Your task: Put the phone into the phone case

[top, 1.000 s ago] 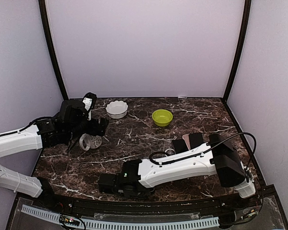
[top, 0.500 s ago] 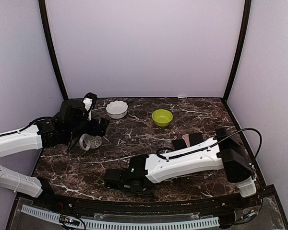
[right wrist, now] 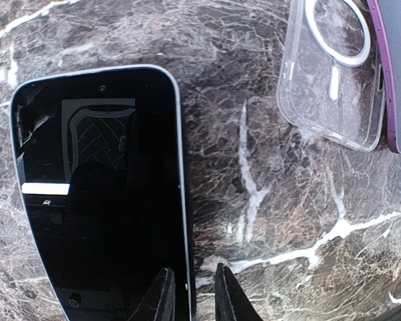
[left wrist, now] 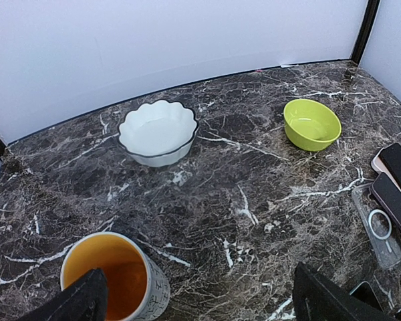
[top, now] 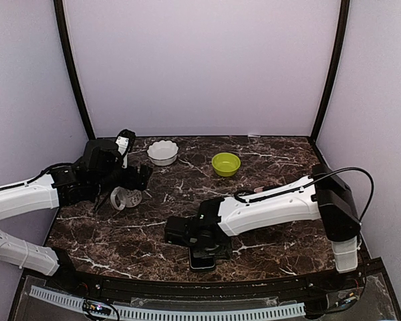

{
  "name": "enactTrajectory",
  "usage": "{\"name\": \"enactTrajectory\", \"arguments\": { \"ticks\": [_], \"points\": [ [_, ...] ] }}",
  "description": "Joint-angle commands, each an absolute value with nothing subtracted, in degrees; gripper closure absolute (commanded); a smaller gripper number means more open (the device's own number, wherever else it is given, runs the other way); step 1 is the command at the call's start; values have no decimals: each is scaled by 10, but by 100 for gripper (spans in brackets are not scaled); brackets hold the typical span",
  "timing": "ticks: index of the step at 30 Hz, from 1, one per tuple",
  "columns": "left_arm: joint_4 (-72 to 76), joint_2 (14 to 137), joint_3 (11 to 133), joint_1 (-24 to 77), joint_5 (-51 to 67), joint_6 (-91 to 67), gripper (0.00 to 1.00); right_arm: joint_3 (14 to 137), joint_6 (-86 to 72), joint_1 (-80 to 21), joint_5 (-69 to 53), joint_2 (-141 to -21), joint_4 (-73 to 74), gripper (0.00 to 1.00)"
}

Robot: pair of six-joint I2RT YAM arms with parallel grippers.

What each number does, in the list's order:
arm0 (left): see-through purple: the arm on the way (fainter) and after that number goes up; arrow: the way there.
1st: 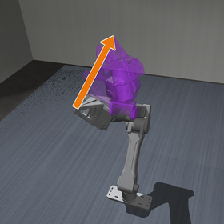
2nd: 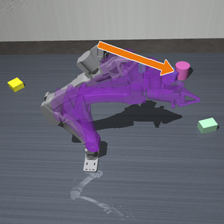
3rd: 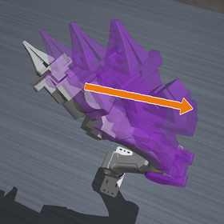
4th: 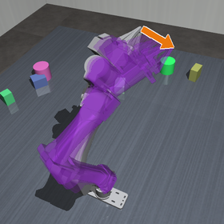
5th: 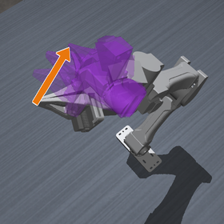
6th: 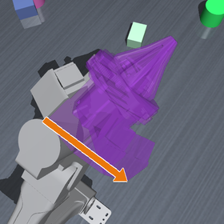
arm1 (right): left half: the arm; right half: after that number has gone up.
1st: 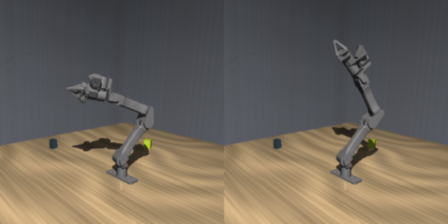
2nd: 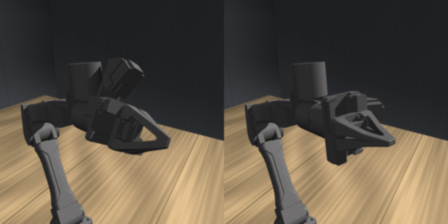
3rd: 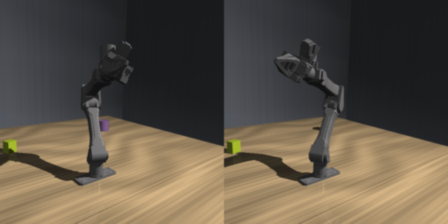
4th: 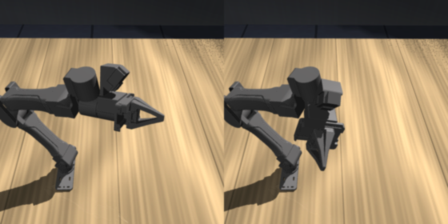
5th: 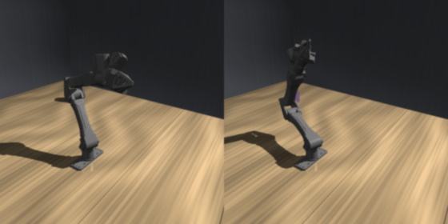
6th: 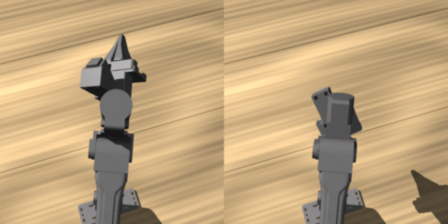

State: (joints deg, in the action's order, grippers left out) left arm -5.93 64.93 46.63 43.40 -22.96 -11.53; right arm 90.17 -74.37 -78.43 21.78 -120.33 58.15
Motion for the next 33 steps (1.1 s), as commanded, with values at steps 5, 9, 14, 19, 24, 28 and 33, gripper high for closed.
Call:
{"name": "enactTrajectory", "arguments": {
  "ticks": [5,9,14,19,24,28,33],
  "points": [
    [-50,652,457,437,-224,-106,1,870,-732,-787,191,-1203,568,77],
    [-51,655,458,437,-223,-106,1,930,-720,-795,219,-1214,624,75],
    [-51,656,458,437,-221,-107,1,1043,-664,-825,231,-1251,625,74],
    [-51,657,458,437,-223,-106,1,1059,-665,-829,214,-1279,628,78],
    [-51,655,458,437,-223,-106,1,985,-677,-830,179,-1260,558,82],
    [-51,657,458,437,-225,-103,1,937,-685,-830,146,-1260,516,83],
    [-51,659,458,437,-228,-102,1,963,-685,-831,171,-1255,567,84]
  ]
}}
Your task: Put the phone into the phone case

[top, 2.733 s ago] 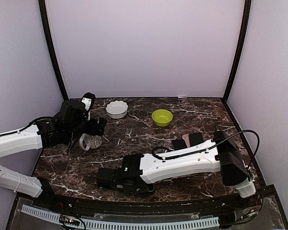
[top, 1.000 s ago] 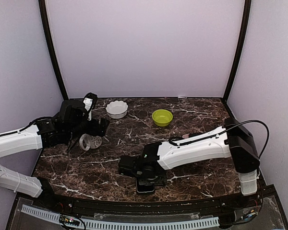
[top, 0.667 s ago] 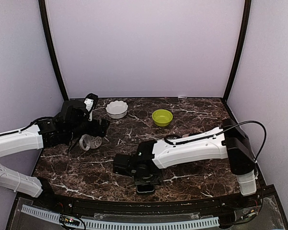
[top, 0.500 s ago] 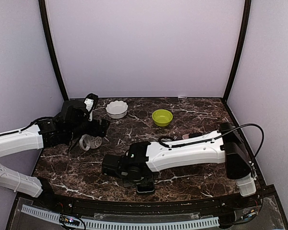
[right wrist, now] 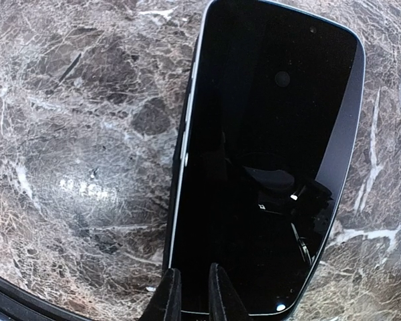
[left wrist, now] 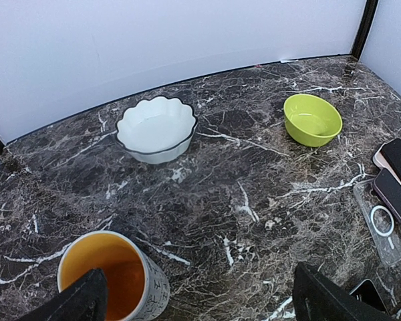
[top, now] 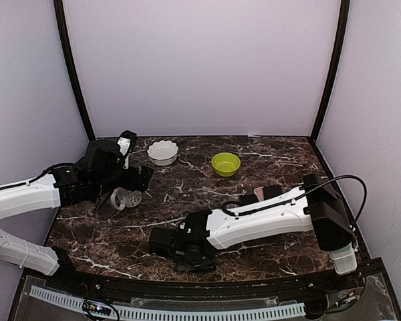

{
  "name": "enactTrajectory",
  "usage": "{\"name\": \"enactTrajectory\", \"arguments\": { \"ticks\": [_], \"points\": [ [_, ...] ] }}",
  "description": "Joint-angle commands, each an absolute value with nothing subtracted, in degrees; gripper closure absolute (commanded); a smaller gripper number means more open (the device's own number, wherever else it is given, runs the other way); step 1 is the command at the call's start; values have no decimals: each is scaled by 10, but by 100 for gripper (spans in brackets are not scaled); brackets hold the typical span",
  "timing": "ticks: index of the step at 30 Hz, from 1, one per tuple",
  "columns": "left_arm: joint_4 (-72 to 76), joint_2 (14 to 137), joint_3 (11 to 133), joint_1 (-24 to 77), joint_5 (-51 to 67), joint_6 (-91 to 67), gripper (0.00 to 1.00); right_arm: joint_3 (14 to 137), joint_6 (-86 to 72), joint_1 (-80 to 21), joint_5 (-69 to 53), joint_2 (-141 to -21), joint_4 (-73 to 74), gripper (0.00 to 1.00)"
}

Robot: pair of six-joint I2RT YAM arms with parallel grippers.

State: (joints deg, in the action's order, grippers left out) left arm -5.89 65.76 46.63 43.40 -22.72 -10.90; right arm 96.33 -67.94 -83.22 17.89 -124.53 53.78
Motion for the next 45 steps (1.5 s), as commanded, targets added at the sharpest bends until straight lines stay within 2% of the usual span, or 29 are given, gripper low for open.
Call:
{"name": "enactTrajectory", "arguments": {
  "ticks": [1,3,5,7,9,10,20,26,31,34,42,45],
  "points": [
    [-51,661,458,437,-228,-101,1,970,-686,-831,179,-1251,578,83],
    [-51,663,459,437,-228,-101,1,979,-691,-830,197,-1238,597,79],
    [-51,665,459,437,-228,-101,1,980,-702,-830,212,-1225,609,65],
    [-51,666,458,437,-227,-101,1,975,-719,-828,219,-1216,613,33],
    [-52,667,459,437,-226,-101,1,966,-737,-827,221,-1211,612,5],
    [-52,667,459,437,-226,-101,1,961,-745,-825,221,-1210,610,2],
    [-52,666,459,437,-222,-100,1,920,-763,-805,174,-1222,523,2],
    [-51,663,459,437,-222,-100,1,945,-752,-799,176,-1255,541,1],
    [-50,663,458,437,-224,-99,1,974,-749,-803,170,-1291,576,7],
    [-50,663,457,437,-221,-100,1,961,-753,-805,163,-1288,560,16],
    [-46,664,455,437,-220,-98,1,944,-745,-805,193,-1250,533,59],
    [-43,662,454,437,-204,-100,2,938,-724,-810,229,-1227,509,66]
  ]
}}
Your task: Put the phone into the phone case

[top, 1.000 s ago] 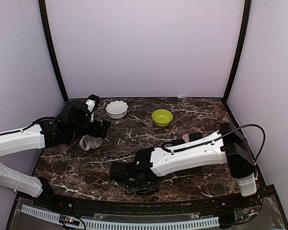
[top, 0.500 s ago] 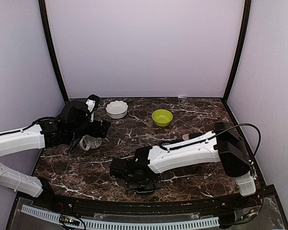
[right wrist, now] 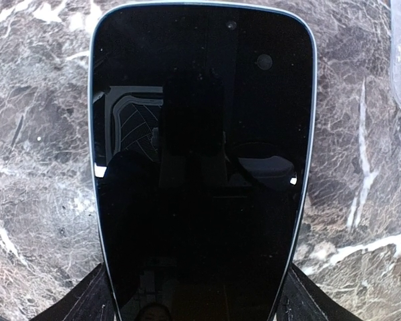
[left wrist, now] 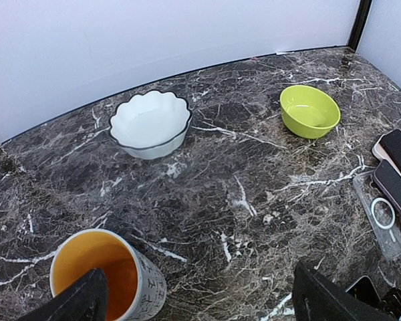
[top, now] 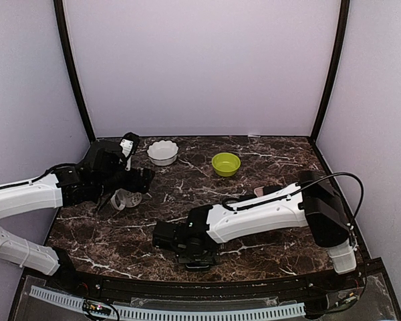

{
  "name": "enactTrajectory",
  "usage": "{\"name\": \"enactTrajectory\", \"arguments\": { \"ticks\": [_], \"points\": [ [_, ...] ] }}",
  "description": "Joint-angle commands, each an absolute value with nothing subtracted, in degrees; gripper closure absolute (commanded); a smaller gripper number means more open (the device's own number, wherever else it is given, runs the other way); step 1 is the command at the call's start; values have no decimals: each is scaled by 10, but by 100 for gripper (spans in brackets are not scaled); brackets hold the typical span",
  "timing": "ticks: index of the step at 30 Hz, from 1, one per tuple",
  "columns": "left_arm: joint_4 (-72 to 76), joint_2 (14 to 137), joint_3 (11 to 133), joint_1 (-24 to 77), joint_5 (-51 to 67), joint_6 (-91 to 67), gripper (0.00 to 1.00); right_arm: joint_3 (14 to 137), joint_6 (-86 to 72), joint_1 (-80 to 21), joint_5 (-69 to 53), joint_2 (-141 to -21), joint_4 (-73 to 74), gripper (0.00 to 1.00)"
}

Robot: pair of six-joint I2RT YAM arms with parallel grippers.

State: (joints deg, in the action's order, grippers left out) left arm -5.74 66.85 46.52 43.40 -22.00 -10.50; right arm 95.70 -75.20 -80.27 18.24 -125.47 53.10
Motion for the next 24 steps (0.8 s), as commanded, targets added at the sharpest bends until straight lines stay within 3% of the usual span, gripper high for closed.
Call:
{"name": "enactTrajectory", "arguments": {
  "ticks": [1,6,13,18,24],
  "points": [
    [-39,659,453,437,-186,-103,2,934,-717,-813,247,-1216,499,67],
    [-19,644,450,437,-52,-92,2,882,-669,-827,368,-1140,413,75],
    [33,611,442,437,83,-108,4,782,-507,-827,502,-1042,235,76],
    [118,601,432,440,202,-206,10,734,-351,-826,536,-991,81,75],
    [207,578,401,485,177,-221,7,677,-222,-811,520,-936,-47,75]
  ]
}}
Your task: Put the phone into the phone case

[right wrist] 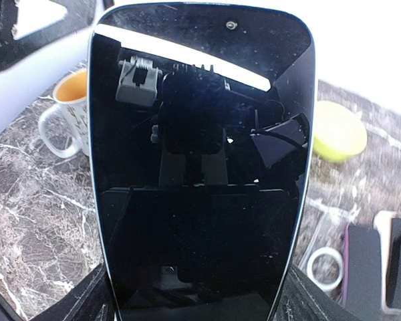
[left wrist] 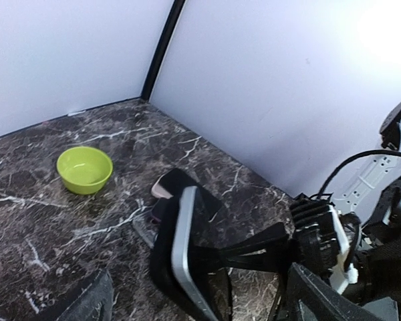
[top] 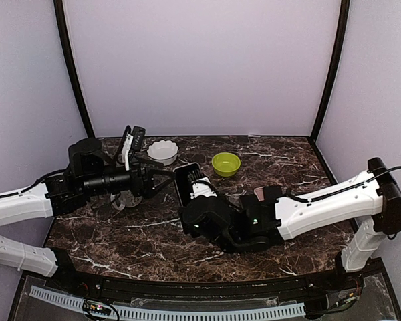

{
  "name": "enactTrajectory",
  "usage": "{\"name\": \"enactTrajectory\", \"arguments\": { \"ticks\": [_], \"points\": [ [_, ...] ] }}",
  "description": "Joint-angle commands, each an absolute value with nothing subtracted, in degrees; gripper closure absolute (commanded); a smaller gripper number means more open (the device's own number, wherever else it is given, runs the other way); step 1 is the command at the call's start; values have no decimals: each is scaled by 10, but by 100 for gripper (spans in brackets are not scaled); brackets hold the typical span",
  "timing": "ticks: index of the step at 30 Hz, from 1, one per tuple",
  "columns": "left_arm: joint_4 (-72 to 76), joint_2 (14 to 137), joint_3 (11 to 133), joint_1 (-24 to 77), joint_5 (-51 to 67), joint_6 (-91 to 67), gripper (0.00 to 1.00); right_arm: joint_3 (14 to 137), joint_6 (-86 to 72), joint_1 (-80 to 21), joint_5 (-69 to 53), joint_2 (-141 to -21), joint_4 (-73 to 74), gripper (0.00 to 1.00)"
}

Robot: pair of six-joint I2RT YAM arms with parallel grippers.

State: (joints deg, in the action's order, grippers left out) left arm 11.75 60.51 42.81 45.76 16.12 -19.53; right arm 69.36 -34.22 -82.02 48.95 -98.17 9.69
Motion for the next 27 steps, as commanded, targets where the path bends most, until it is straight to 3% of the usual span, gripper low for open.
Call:
{"name": "enactTrajectory", "arguments": {
  "ticks": [1,5,11,13,19,24,26,27],
  "points": [
    [231,578,396,496,160,-225,7,673,-206,-810,522,-931,-56,75],
    [263,619,399,507,119,-226,8,643,-169,-805,517,-908,-96,75],
    [292,677,417,511,110,-213,20,613,-157,-793,492,-898,-137,74],
    [315,685,411,512,102,-218,32,610,-155,-793,487,-898,-141,74],
    [373,709,400,512,103,-225,57,602,-144,-789,471,-892,-150,75],
    [397,739,398,512,122,-233,63,591,-145,-783,455,-889,-156,75],
    [400,754,403,512,128,-234,68,588,-144,-779,449,-887,-160,75],
    [400,757,405,512,129,-234,75,586,-144,-777,444,-886,-161,75]
  ]
}}
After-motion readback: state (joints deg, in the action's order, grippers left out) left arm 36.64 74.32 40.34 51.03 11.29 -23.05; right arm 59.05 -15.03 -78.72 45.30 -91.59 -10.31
